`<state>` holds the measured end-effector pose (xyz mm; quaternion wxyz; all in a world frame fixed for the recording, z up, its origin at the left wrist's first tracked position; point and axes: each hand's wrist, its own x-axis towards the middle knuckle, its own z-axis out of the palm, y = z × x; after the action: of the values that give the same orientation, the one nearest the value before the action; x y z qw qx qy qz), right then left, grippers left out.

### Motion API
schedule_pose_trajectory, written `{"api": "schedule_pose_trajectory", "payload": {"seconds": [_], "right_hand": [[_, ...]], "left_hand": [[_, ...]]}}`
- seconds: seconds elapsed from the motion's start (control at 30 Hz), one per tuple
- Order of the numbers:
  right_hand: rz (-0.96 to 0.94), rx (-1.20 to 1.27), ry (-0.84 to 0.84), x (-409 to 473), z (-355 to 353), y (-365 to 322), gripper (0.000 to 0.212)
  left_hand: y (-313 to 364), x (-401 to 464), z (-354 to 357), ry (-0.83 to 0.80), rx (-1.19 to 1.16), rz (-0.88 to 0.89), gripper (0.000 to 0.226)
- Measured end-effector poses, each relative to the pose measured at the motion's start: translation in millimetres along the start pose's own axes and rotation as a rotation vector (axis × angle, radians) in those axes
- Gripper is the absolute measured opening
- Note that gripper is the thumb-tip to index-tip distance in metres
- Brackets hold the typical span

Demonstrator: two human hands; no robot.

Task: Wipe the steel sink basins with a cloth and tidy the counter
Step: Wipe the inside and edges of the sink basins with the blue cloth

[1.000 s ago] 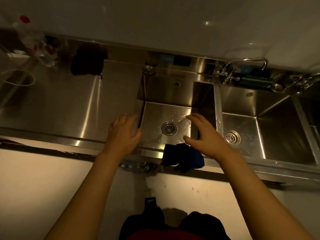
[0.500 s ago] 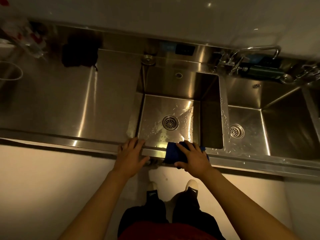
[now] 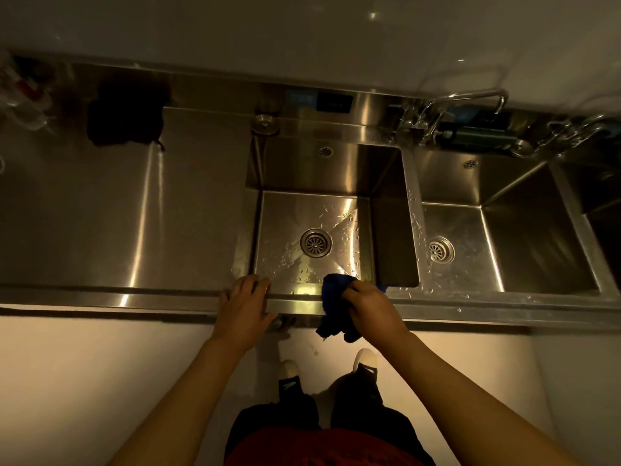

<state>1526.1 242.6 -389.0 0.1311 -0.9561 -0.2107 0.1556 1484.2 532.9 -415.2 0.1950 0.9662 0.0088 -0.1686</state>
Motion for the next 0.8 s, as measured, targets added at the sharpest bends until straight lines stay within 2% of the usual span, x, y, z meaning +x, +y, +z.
{"api": "schedule_pose_trajectory", "payload": {"seconds": [0.1, 0.23, 0.33, 0.47, 0.57, 0.7, 0.8], "right_hand": [[-0.033, 0.083, 0.191, 11, -34, -12, 0.022], [-0.054, 0.136, 0.339, 27, -75, -34, 0.025], [-0.159, 0.154, 0.470, 38, -98, -56, 0.025], [-0.230, 0.192, 0.545, 46, -106, -76, 0.025], [-0.197, 0.251, 0.452, 39, -82, -81, 0.035], [-0.099, 0.367, 0.163, 21, -23, -88, 0.062], [-0.084, 0.199, -0.015, 18, 15, -85, 0.069]], "left_hand": [[1, 6, -10, 0.044, -0.029, 0.037, 0.070], [7, 13, -30, 0.125, -0.061, 0.066, 0.067], [9, 16, -50, 0.209, -0.092, 0.090, 0.067], [2, 19, -67, 0.312, -0.110, 0.083, 0.063], [-6, 16, -67, 0.320, -0.122, 0.053, 0.060], [-15, 5, -52, 0.278, -0.131, -0.008, 0.059], [-19, -5, -41, 0.249, -0.145, -0.047, 0.055]]}}
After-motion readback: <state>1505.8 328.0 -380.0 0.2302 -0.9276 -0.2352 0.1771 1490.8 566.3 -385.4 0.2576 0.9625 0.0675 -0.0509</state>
